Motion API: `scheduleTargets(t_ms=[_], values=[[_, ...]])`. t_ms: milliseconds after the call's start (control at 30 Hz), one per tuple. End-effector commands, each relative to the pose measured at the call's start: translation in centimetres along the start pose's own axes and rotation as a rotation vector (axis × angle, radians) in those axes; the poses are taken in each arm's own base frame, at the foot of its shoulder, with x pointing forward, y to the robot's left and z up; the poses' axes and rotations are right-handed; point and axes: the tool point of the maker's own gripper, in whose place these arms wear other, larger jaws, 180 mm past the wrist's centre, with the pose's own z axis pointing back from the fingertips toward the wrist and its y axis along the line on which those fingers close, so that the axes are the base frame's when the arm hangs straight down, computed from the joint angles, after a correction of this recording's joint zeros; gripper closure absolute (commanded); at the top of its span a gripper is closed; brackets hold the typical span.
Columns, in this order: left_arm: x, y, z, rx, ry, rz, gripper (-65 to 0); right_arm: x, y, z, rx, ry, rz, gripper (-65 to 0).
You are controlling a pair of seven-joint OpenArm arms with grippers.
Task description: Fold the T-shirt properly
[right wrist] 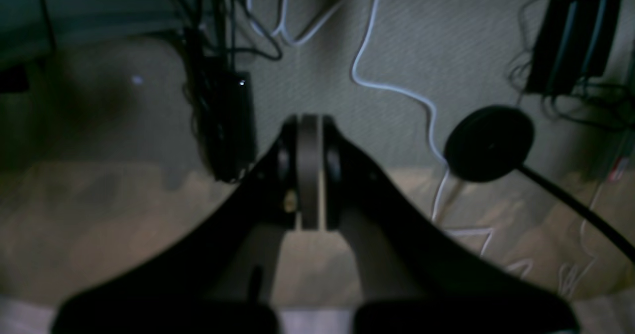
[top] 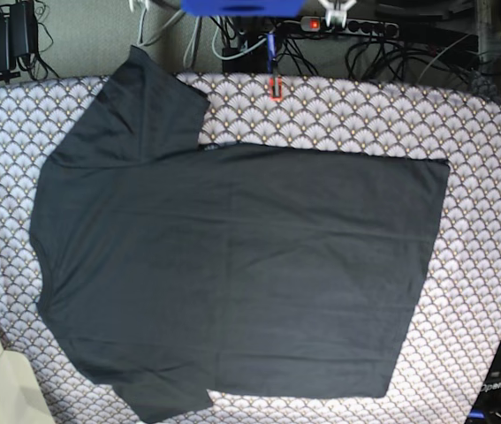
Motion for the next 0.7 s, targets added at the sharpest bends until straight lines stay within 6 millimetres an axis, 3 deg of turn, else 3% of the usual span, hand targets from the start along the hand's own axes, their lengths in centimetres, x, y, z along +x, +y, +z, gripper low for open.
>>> scheduleTargets(t_ms=[0, 100, 300, 467, 567, 667], values=[[-0.5, 0.5, 0.3, 0.004, -0.021, -0.001, 0.0, -0.8, 0.0, 0.7, 0.004, -0.02, -0.001, 0.0], [-1.7, 1.7, 1.2, 0.022, -0.072, -0.004, 0.0, -1.9, -1.5, 2.2, -0.015, -0.083, 0.017, 0.0], [-3.9, 0.3, 3.9, -0.055, -0.212, 0.046, 0.0, -3.2, -3.3, 6.1, -0.029, -0.245, 0.05, 0.0], [-5.3, 1.1, 7.6, 0.002, -0.389, 0.139, 0.0, -3.1, -5.5, 9.6, -0.041, -0.402, 0.095, 0.0], [-5.0, 2.0, 10.3, 0.048, -0.535, 0.165, 0.0, -2.5, -5.6, 11.7, -0.034, -0.509, 0.107, 0.0], [-5.2, 2.2, 12.9, 0.066, -0.643, 0.168, 0.0, -3.1, -5.9, 12.3, -0.035, -0.503, 0.113, 0.0]])
